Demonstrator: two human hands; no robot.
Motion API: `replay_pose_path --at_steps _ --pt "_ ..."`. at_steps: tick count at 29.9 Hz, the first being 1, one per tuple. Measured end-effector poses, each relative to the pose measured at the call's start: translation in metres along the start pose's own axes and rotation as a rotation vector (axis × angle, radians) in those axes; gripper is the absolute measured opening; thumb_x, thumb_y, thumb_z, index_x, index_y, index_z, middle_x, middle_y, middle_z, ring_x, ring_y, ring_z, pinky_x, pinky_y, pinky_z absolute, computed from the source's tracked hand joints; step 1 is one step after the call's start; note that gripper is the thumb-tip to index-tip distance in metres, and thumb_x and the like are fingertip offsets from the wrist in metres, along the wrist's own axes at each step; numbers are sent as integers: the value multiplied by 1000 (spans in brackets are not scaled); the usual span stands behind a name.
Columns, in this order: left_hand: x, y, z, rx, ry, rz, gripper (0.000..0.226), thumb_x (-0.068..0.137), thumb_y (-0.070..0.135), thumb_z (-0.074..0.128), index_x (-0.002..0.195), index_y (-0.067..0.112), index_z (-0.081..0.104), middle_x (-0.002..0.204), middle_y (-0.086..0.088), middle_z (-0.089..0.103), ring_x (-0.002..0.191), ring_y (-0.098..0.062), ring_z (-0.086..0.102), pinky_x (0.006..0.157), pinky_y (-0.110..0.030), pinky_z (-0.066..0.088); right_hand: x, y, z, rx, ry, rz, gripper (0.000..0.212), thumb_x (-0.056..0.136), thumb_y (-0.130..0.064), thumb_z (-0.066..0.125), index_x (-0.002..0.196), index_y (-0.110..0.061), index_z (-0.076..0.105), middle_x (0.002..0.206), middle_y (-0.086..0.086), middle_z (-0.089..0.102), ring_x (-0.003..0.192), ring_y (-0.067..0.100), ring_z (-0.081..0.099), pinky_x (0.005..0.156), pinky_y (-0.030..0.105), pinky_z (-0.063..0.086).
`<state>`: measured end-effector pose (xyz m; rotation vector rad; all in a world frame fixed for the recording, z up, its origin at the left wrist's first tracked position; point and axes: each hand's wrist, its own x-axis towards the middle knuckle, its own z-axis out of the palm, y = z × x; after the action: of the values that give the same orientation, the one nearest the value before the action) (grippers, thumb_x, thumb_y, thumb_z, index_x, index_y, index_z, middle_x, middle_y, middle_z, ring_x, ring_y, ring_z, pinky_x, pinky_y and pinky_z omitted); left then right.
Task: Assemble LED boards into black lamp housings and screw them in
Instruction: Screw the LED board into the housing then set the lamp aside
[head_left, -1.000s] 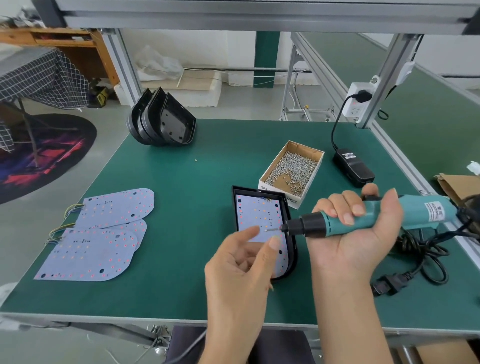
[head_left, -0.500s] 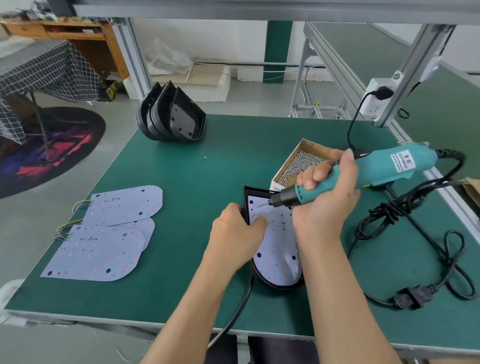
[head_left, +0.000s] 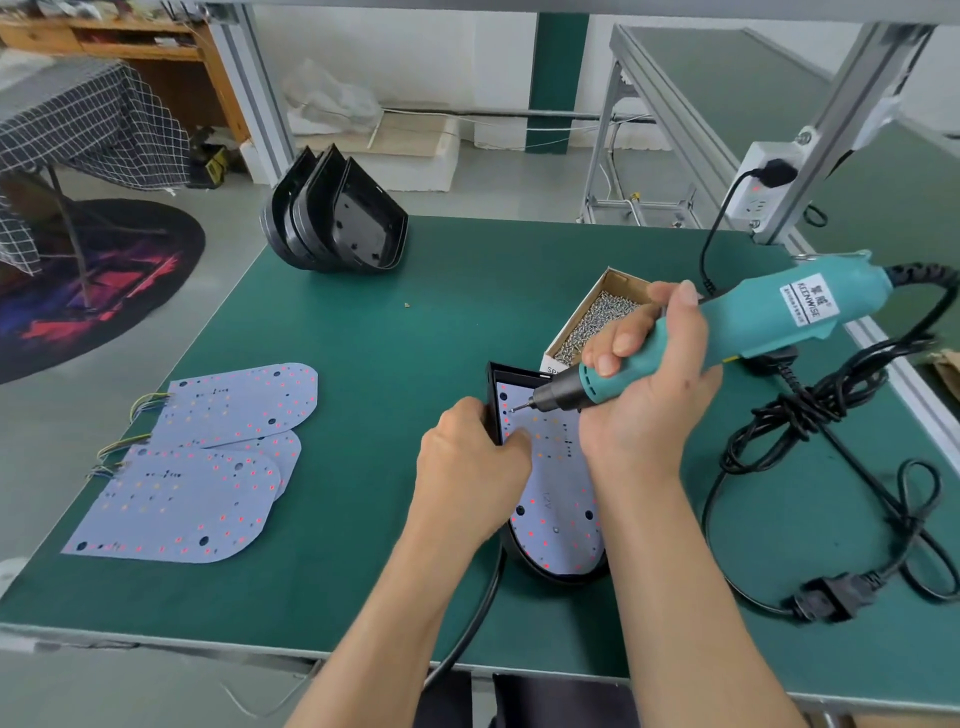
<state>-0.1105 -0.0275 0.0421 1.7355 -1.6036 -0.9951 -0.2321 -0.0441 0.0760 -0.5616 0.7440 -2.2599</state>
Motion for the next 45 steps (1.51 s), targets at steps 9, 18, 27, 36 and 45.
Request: replay_pose_path --at_steps 9,18,27,36,45 --pt "-5 2 1 33 42 36 33 92 30 64 73 15 42 64 4 48 60 -18 44 52 -31 30 -3 -4 4 -17 -16 -19 16 101 -22 56 94 -8 55 54 0 43 42 16 37 50 27 38" --pt "-11 5 2 57 100 78 34 92 29 62 72 15 38 62 4 46 57 -19 42 51 -31 27 -10 -10 13 -41 -63 -54 20 92 -29 64 90 -10 59 53 0 45 40 16 37 48 26 36" --pt "-15 8 3 62 113 79 31 91 29 60 74 16 38 65 2 47 61 -23 44 53 -33 28 -17 -16 19 -114 -126 -128 10 96 -25 62 86 -22 62 52 -3 46 39 18 40 50 27 35" --pt "-18 9 3 30 131 86 27 92 28 61 77 13 44 65 1 52 65 -27 49 55 -34 33 -19 -15 20 -118 -127 -133 19 97 -24 61 79 -27 58 51 -2 44 39 20 38 49 28 34" --pt "-19 9 3 18 141 100 26 92 28 60 78 12 45 66 -1 53 66 -31 52 56 -35 37 -19 -13 19 -124 -147 -131 14 95 -23 61 82 -24 57 52 0 43 40 20 38 49 28 34"
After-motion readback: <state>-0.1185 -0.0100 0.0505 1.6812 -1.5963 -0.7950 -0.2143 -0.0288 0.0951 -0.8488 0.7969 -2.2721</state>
